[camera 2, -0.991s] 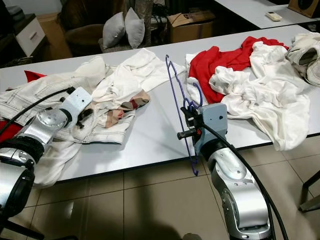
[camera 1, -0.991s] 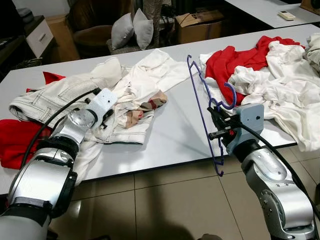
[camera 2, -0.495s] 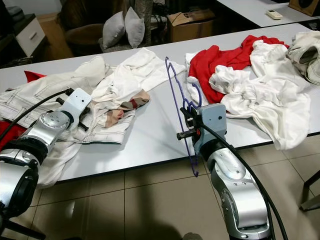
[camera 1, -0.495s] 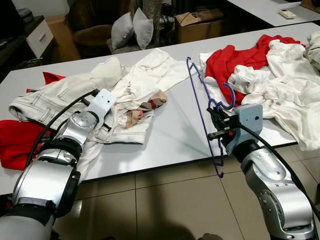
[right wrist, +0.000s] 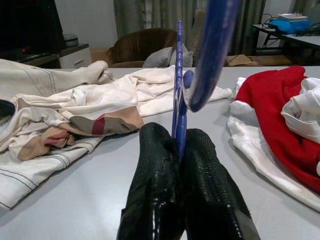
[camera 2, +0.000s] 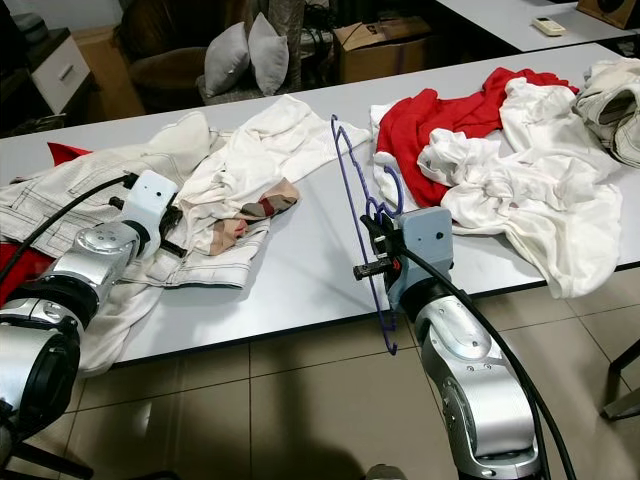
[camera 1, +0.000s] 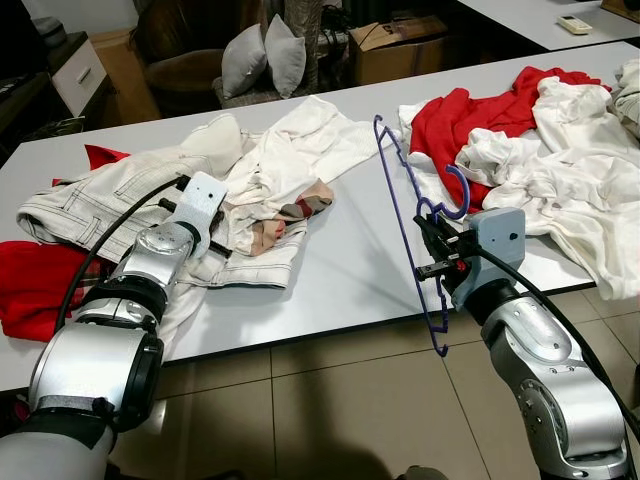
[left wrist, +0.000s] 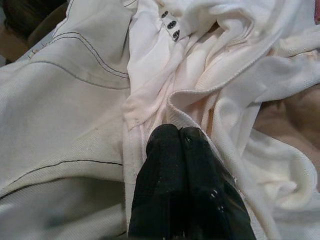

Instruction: Hang hanger

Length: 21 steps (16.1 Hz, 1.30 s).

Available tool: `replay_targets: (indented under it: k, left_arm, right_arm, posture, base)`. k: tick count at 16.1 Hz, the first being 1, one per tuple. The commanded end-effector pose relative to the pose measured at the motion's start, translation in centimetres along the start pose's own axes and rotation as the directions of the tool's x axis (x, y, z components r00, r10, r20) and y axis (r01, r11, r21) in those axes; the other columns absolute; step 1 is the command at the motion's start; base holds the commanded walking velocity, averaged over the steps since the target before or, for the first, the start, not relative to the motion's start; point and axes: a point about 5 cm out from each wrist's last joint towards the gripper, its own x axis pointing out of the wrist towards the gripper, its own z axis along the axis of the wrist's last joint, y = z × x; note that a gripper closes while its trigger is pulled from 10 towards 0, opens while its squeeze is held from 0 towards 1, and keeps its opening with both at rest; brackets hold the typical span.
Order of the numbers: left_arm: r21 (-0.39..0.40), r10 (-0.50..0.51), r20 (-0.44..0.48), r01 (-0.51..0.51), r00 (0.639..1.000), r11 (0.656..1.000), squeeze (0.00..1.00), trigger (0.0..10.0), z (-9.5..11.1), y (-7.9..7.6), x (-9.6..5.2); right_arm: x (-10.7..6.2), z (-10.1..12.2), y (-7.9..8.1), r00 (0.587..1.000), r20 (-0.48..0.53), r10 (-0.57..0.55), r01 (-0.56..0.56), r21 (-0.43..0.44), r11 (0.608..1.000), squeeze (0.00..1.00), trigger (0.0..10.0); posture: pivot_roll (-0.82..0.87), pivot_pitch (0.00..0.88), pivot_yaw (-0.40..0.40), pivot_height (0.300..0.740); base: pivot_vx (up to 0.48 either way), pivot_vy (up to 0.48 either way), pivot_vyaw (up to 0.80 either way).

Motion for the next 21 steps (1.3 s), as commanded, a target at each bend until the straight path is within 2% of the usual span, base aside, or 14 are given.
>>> replay_targets:
  k: [1,4,7,8,10,11,12,13,14,16,18,19,20,21]
  left_arm:
    - [-0.04,0.002,0.01,-0.002,1.0,0.999,0.0,0.0,0.5,0.4,0.0]
    - [-0.151,0.006,0.078,0.006,0.997,0.988,0.0,0.0,1.7,0.6,0.0]
    - [-0.285,0.013,0.242,0.058,0.97,0.957,0.0,0.0,5.3,1.6,-0.2]
    - [-0.291,0.012,0.266,0.069,0.964,0.954,0.0,0.0,5.9,1.8,-0.3]
    - [-0.325,-0.013,0.414,0.161,0.91,0.932,0.0,0.0,9.3,2.5,-0.9]
    - [-0.275,-0.034,0.459,0.179,0.888,0.945,0.0,0.0,10.6,3.1,-1.4]
    - [-0.205,-0.038,0.429,0.138,0.903,0.969,0.0,0.0,10.3,3.4,-1.5]
    - [-0.147,-0.036,0.391,0.101,0.92,0.984,0.0,4.0,9.4,3.7,-1.5]
    - [-0.136,-0.067,0.4,0.131,0.914,0.982,0.0,10.0,8.0,3.7,-1.7]
    - [-0.17,-0.075,0.438,0.165,0.896,0.972,0.0,10.0,6.2,3.1,-2.3]
    - [-0.181,-0.068,0.492,0.178,0.868,0.967,0.0,10.0,4.3,1.0,-4.0]
    - [-0.195,-0.055,0.521,0.181,0.852,0.964,0.0,10.0,3.9,0.0,-5.1]
    - [-0.251,0.002,0.543,0.16,0.839,0.955,0.0,10.0,2.5,-1.6,-7.7]
    - [-0.259,0.012,0.542,0.154,0.84,0.953,0.0,10.0,2.3,-1.8,-8.0]
  right_arm:
    - [0.2,0.1,0.4,1.0,0.007,0.009,-0.009,-0.001,1.0,0.0,10.0]
    - [0.2,0.1,0.4,1.0,0.009,0.007,-0.007,-0.002,1.0,0.0,10.0]
    - [0.2,0.1,0.4,1.0,0.009,0.009,-0.009,-0.004,1.0,0.0,10.0]
    - [0.2,0.1,0.4,1.0,0.01,0.009,-0.009,-0.005,1.0,0.0,10.0]
    - [0.2,0.1,0.3,1.0,0.014,0.011,-0.011,-0.009,1.0,0.0,10.0]
    - [0.2,0.1,0.3,1.0,0.016,0.024,-0.024,-0.025,0.999,0.0,10.0]
    - [0.1,0.1,0.3,1.0,0.014,0.028,-0.027,-0.032,0.999,0.0,10.0]
    - [0.0,0.0,0.3,1.0,0.013,0.026,-0.025,-0.03,0.999,0.0,10.0]
    - [-0.2,-0.2,0.2,1.0,0.013,0.011,-0.011,-0.016,1.0,0.0,10.0]
    - [-0.6,-0.7,-0.1,1.0,-0.001,-0.024,0.024,0.005,1.0,0.0,10.0]
    - [-0.9,-1.4,-0.4,0.999,-0.028,-0.04,0.04,0.006,0.999,0.0,10.0]
    - [-0.8,-1.5,-0.3,0.999,-0.034,-0.027,0.027,-0.003,1.0,0.0,10.0]
    - [-0.2,-1.9,0.0,0.999,-0.046,0.009,-0.009,0.002,1.0,0.0,10.0]
    - [-0.1,-1.9,-0.1,0.999,-0.047,0.012,-0.012,0.002,1.0,0.0,10.0]
  posture:
    - [-0.24,0.0,0.174,0.74]
    - [-0.24,0.0,0.174,0.74]
    - [-0.23,0.0,0.17,0.74]
    - [-0.23,0.0,0.172,0.74]
    - [-0.22,0.0,0.173,0.74]
    - [-0.21,0.0,0.18,0.74]
    - [-0.2,0.0,0.192,0.74]
    - [-0.2,0.0,0.203,0.74]
    - [-0.2,0.0,0.224,0.74]
    - [-0.19,0.0,0.223,0.74]
    - [-0.16,0.0,0.181,0.74]
    - [-0.15,0.0,0.163,0.74]
    - [-0.12,0.0,0.124,0.74]
    - [-0.12,0.0,0.114,0.74]
  base:
    - [0.0,0.0,0.0]
    - [0.0,0.0,0.0]
    - [0.0,0.0,0.0]
    - [0.0,0.0,0.0]
    - [0.0,0.0,0.0]
    - [0.0,0.0,0.0]
    - [0.0,0.0,0.0]
    - [0.0,0.0,0.0]
    - [0.0,0.0,0.0]
    - [0.0,0.0,0.0]
    - [0.0,0.0,0.0]
    - [0.0,0.0,0.0]
    - [0.0,0.0,0.0]
    - [0.0,0.0,0.0]
